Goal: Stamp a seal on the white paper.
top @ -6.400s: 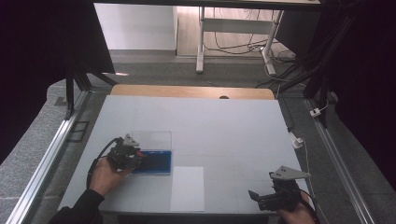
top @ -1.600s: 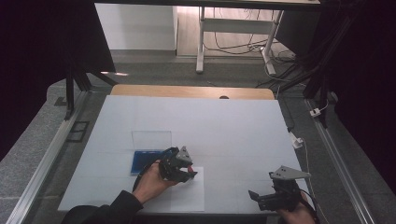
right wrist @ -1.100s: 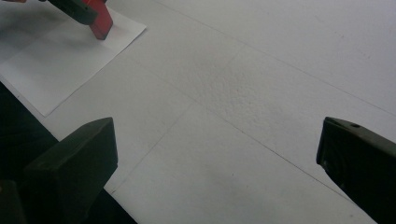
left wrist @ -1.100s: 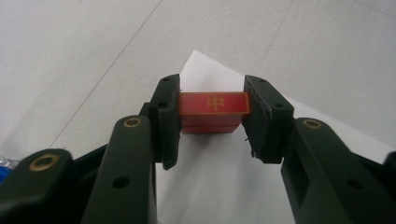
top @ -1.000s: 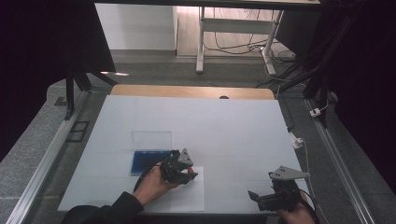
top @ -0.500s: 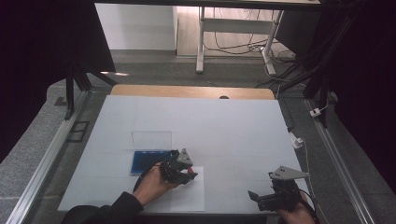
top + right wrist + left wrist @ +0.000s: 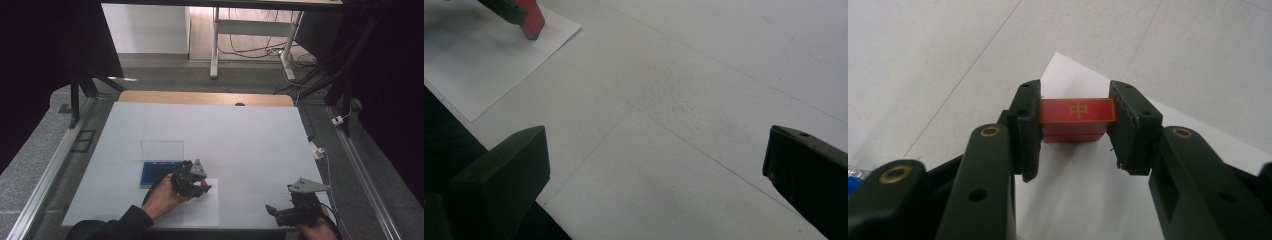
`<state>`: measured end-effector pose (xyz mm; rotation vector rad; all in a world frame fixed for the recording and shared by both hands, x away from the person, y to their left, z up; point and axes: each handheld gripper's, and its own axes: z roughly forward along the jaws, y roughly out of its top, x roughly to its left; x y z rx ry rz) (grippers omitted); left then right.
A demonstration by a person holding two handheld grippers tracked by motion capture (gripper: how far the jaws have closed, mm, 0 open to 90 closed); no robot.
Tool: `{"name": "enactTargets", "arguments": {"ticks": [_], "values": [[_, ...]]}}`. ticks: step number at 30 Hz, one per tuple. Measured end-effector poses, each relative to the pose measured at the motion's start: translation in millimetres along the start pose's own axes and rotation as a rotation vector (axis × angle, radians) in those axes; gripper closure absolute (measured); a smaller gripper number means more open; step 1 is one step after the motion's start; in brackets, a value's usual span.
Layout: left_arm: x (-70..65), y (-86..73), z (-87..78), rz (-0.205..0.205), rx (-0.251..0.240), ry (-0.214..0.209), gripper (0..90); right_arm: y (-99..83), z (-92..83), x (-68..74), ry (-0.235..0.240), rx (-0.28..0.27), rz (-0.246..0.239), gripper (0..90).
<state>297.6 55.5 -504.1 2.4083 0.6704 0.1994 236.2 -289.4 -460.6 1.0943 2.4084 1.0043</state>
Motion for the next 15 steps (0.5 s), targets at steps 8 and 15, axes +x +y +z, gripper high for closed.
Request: {"name": "enactTargets", "arguments": {"ticks": [8,15], "values": [[0.1,0.1,-0.2,-0.009,-0.007,0.000,58.3,-0.1,-0.1,-0.2,0.002,-0.002,0.001,0.0],[-1.7,2.1,-1.6,-0.007,-0.005,-0.004,58.2,0.0,-0.1,-0.2,0.002,-0.002,0.001,0.0]]}}
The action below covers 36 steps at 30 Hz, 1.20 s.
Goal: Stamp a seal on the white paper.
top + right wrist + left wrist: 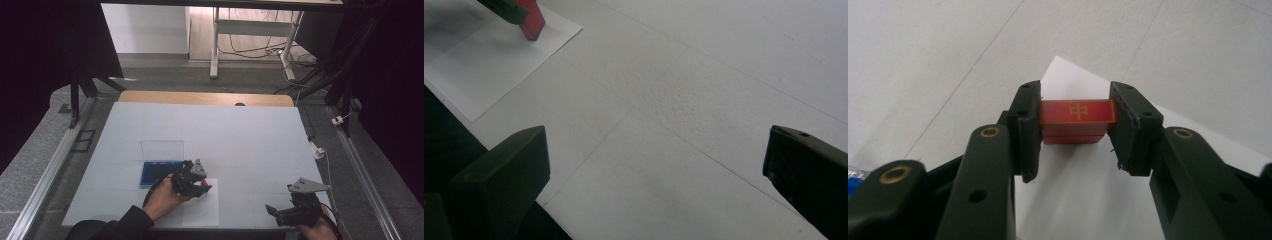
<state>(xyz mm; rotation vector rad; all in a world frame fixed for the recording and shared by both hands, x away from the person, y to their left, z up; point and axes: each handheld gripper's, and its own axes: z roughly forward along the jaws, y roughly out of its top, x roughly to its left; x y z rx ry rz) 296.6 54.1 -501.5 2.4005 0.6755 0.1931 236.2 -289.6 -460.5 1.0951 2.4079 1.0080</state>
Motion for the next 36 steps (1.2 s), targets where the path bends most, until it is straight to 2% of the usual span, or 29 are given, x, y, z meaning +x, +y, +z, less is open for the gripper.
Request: {"name": "enactTargets", "arguments": {"ticks": [10,15,26,36], "values": [[0.0,2.1,-10.8,0.012,-0.025,-0.013,58.2,-0.2,-0.2,-0.1,0.002,-0.006,0.003,0.0],[1.8,1.3,-19.4,0.034,-0.046,-0.015,58.1,-0.3,-0.4,-0.1,0.003,-0.007,0.000,0.0],[10.4,-5.1,-36.4,0.008,-0.071,0.004,58.1,-0.4,-0.6,-0.1,0.003,-0.010,0.000,0.0],[22.8,-14.4,-47.5,-0.040,-0.082,0.025,58.1,-0.6,-1.2,-0.1,0.002,-0.013,0.000,0.0]]}}
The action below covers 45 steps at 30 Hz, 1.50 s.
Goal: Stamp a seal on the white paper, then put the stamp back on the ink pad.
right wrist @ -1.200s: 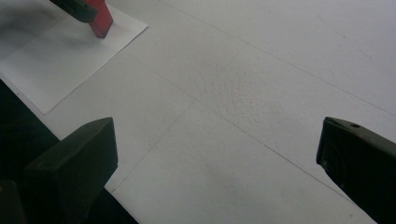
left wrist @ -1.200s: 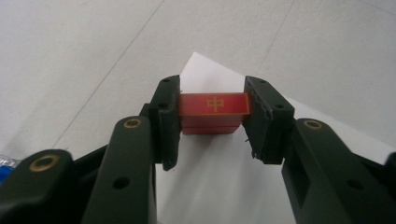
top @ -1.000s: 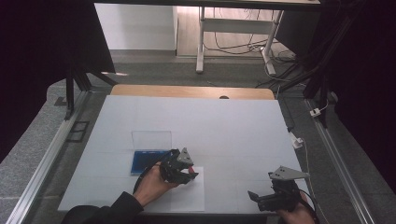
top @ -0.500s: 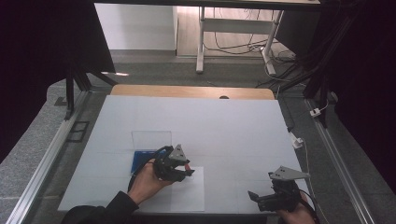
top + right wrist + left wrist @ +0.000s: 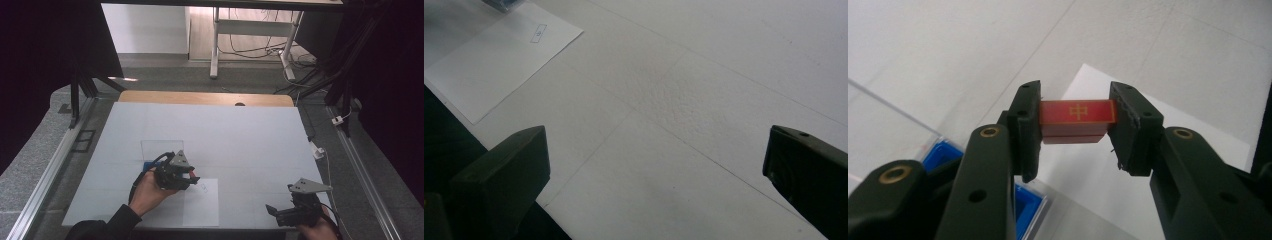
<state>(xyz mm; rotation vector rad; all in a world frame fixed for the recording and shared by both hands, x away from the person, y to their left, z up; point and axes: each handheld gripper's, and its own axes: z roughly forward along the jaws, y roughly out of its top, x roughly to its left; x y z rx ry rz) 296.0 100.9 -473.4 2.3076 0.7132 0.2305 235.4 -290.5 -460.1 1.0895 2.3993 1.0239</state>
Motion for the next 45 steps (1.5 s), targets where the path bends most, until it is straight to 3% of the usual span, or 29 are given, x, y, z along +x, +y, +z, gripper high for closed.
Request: {"name": "enactTargets", "arguments": {"ticks": [18,29,37,43,45], "values": [[24.8,-13.5,-24.1,-0.079,-0.019,0.047,58.1,-0.1,-0.1,0.1,0.001,-0.001,-0.004,0.0],[42.1,-25.3,-32.6,-0.131,-0.015,0.105,58.1,-0.3,-0.9,0.0,0.000,-0.006,-0.003,0.0],[52.9,-35.0,-33.0,-0.154,-0.002,0.147,58.1,-0.1,-0.8,0.1,0.002,-0.005,-0.003,0.0],[58.3,-40.8,-29.0,-0.177,0.020,0.141,58.1,-0.1,-0.8,0.3,0.001,-0.006,-0.003,0.0],[58.5,-42.2,-26.0,-0.168,0.041,0.145,58.1,-0.1,-0.8,0.3,0.001,-0.006,-0.003,0.0]]}}
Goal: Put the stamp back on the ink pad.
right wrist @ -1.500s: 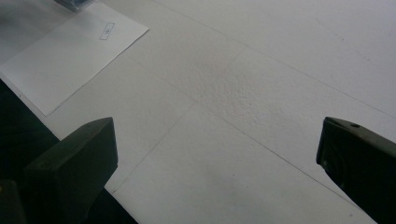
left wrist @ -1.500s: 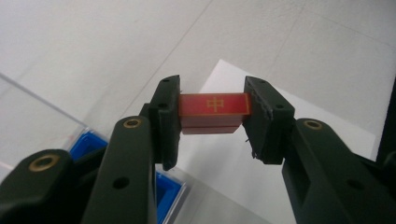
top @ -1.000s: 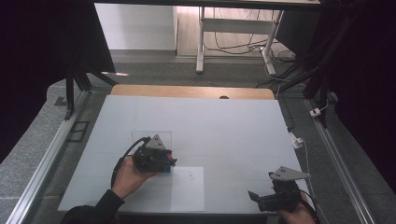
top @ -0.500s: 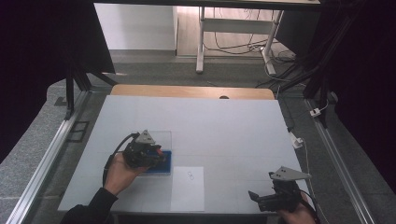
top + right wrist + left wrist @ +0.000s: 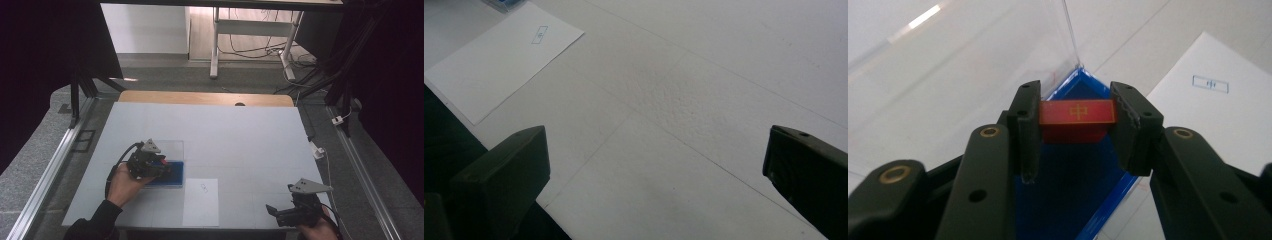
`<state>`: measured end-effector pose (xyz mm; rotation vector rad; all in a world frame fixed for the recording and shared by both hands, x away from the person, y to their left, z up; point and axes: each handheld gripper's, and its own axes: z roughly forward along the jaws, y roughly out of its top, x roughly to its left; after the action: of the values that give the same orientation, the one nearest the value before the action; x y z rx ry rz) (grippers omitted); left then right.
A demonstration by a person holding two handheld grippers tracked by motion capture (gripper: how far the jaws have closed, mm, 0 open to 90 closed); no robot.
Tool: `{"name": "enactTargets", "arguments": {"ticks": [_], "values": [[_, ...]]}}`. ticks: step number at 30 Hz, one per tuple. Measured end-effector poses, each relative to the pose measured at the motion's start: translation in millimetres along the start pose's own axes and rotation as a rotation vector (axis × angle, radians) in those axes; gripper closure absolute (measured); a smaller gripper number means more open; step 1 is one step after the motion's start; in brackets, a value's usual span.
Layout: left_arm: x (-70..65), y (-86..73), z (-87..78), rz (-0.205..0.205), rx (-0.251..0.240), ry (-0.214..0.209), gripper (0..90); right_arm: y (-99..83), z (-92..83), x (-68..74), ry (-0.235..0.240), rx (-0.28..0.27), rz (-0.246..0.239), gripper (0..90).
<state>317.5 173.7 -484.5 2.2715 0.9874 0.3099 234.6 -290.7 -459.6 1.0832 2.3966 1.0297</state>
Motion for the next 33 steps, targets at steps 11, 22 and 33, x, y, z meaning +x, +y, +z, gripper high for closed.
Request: {"name": "enactTargets", "arguments": {"ticks": [11,22,33], "values": [[0.4,-4.8,10.4,0.006,0.044,-0.003,57.8,-0.2,-0.1,-0.4,-0.002,-0.007,0.008,0.0],[2.2,-3.1,7.8,-0.025,0.039,0.003,50.7,-0.2,-0.2,-0.8,-0.002,-0.007,0.008,0.0],[-3.1,-2.1,-2.0,-0.029,-0.023,-0.045,30.3,-0.3,-0.4,-0.9,-0.002,-0.009,0.008,0.0]]}}
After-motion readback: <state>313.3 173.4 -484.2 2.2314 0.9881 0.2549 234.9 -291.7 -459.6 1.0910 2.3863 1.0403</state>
